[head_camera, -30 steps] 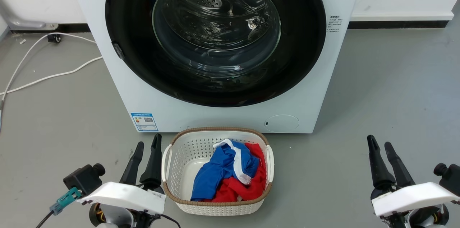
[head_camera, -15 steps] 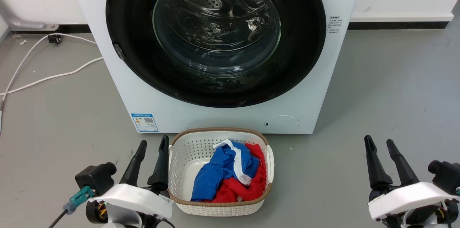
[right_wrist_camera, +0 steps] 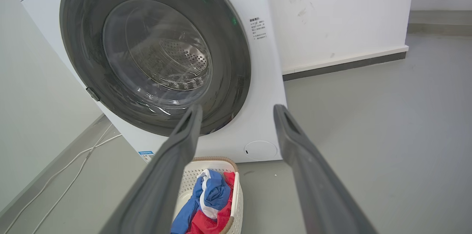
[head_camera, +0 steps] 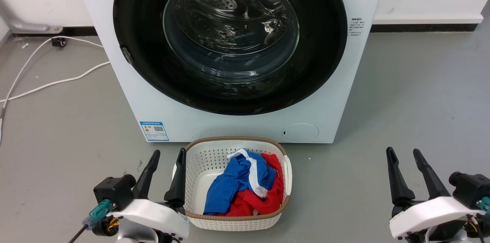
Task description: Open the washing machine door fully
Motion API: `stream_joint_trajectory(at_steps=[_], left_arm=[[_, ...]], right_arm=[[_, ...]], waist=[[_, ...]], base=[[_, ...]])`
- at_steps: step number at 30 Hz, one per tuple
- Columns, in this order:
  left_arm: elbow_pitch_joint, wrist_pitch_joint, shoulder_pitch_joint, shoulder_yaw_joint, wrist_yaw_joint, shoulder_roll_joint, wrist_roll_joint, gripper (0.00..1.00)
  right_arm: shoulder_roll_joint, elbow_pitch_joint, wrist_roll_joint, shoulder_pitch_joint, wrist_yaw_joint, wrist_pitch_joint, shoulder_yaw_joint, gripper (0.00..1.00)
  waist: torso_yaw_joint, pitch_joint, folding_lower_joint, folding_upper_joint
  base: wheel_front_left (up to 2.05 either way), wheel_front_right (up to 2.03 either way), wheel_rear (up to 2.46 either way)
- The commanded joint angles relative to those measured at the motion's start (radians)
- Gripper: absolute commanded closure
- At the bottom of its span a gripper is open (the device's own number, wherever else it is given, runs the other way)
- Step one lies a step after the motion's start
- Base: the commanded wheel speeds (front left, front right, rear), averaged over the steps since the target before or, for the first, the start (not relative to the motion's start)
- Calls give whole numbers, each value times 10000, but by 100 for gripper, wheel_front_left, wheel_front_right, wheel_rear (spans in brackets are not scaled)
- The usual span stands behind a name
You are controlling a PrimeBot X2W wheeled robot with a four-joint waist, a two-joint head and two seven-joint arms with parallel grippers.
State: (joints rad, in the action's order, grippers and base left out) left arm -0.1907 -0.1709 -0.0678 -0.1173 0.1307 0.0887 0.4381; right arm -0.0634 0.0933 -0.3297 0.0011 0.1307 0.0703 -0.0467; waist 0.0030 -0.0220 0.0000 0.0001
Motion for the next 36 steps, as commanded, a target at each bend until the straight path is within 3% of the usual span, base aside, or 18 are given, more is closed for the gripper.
stream_joint_trajectory(at_steps=[1, 24, 36], left_arm=[[42, -88, -201, -18, -8, 76, -284, 0], [-134, -567, -204, 132, -68, -3, -2026, 0], [-310, -797, -115, 255, -76, -109, -2773, 0]], right_arm=[[17, -141, 273, 25, 0, 81, -20, 0], [127, -189, 2102, 84, 0, 388, -73, 0], [140, -69, 2516, 113, 0, 595, -98, 0]], waist=[[-2, 4, 0, -1], [-4, -1, 0, -1], [-5, -46, 0, -1]], base=[[0, 0, 0], [0, 0, 0], [0, 0, 0]])
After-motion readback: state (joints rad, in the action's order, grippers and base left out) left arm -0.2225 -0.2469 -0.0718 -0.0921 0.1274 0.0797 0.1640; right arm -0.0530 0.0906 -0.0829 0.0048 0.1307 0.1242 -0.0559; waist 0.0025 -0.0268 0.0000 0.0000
